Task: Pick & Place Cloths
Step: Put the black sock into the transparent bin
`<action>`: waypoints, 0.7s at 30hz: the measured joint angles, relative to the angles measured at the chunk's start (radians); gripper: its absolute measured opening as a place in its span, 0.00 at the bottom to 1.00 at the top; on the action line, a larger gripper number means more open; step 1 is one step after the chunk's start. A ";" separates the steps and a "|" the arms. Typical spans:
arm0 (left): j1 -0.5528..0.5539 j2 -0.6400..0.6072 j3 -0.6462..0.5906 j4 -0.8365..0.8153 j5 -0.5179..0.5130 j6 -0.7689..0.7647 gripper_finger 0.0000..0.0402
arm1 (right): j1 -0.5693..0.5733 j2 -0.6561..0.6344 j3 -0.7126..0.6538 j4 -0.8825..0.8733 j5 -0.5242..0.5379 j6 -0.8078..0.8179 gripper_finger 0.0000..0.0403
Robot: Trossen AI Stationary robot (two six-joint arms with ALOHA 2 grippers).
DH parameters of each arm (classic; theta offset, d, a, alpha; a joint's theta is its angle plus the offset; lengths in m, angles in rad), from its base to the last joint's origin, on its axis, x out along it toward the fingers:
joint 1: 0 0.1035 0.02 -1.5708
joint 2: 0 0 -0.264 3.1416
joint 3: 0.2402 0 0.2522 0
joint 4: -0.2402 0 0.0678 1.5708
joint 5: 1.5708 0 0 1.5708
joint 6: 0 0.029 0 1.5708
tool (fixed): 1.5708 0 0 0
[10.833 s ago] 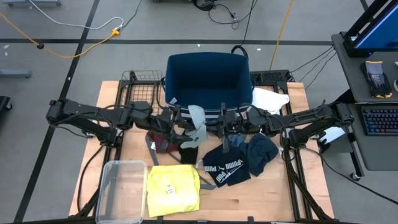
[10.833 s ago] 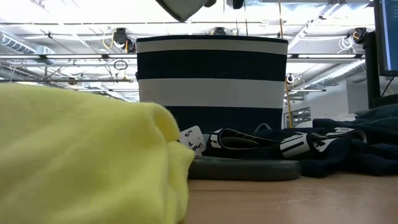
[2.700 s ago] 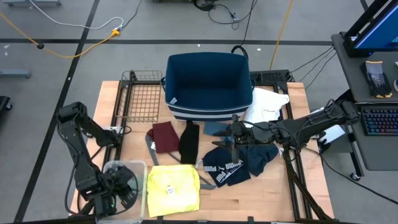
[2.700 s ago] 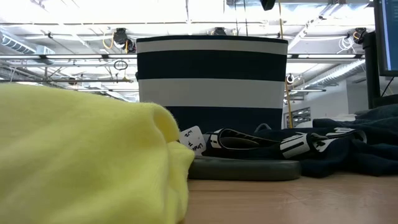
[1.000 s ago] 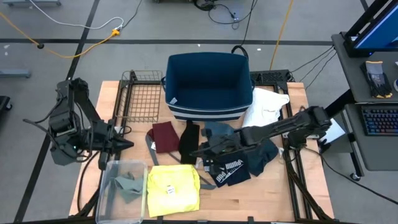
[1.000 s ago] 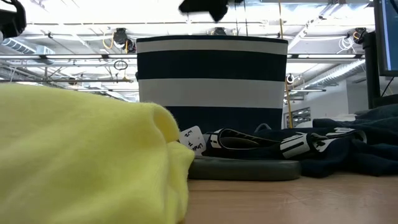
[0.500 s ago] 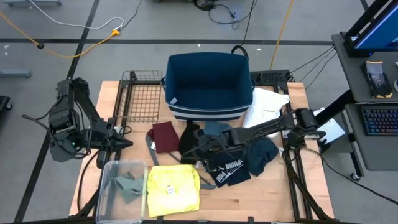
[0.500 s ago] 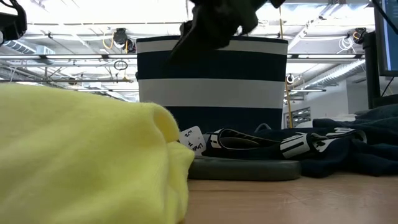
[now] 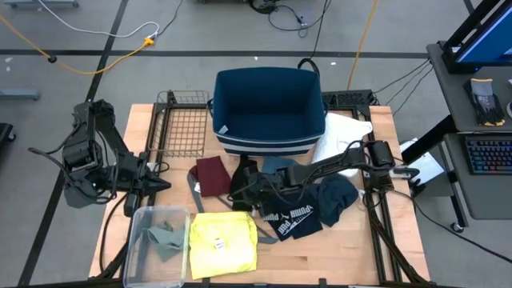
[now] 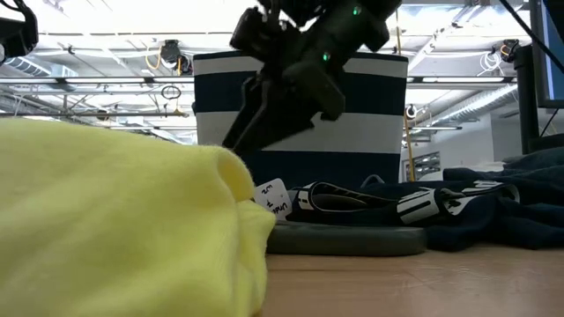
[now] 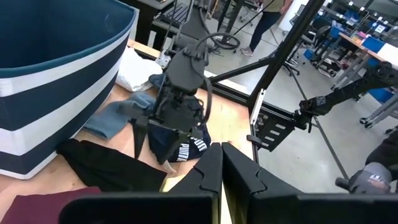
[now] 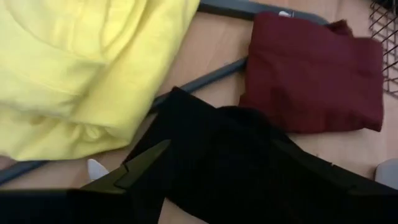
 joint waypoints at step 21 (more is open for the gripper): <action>0.000 0.000 0.000 0.001 0.000 -0.014 0.04 | -0.057 0.048 0.001 -0.033 0.024 0.126 0.72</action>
